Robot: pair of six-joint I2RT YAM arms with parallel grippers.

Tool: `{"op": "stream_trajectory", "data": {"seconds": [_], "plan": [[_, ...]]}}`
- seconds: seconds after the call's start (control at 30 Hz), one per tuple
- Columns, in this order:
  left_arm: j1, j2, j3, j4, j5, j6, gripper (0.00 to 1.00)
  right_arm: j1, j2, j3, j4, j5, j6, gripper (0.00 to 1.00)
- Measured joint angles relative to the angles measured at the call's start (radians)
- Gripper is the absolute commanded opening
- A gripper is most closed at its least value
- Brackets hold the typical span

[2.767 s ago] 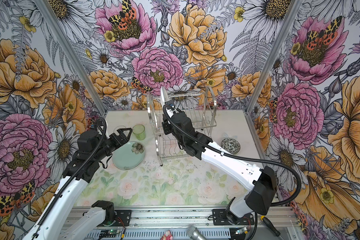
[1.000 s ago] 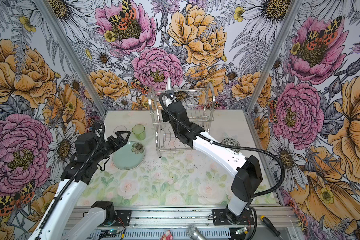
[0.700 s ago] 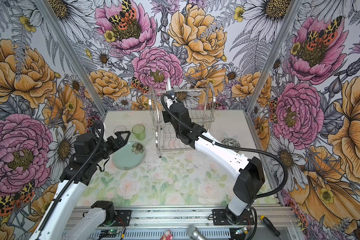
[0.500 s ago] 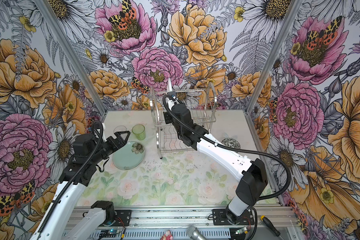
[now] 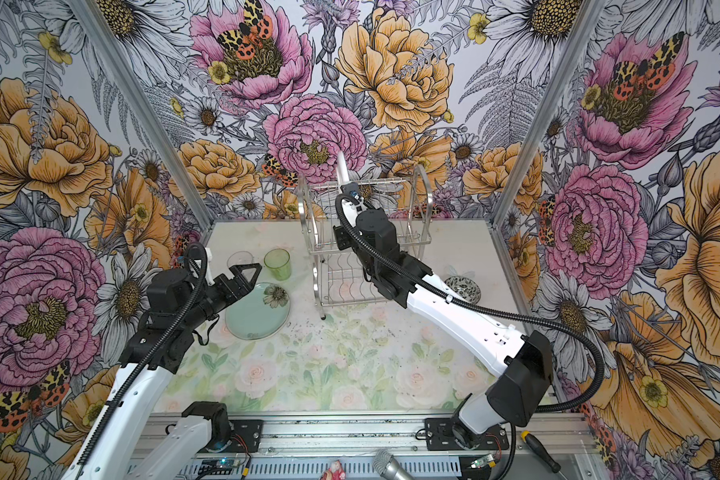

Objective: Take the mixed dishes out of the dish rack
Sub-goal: 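Lift the watermelon plate up out of the rack with the right gripper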

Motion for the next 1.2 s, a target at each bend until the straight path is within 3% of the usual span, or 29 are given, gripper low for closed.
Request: {"op": "stream_trajectory", "data": {"seconds": [0.5,1.2], "plan": [[0.009,-0.028,-0.001,0.005,0.02,-0.004,0.99,0.043,-0.116,-0.056,0.037,-0.065,-0.127,0.0],[0.014,-0.087,0.015,0.007,0.081,-0.098,0.98,0.401,-0.331,-0.174,-0.006,-0.04,-0.408,0.0]]}}
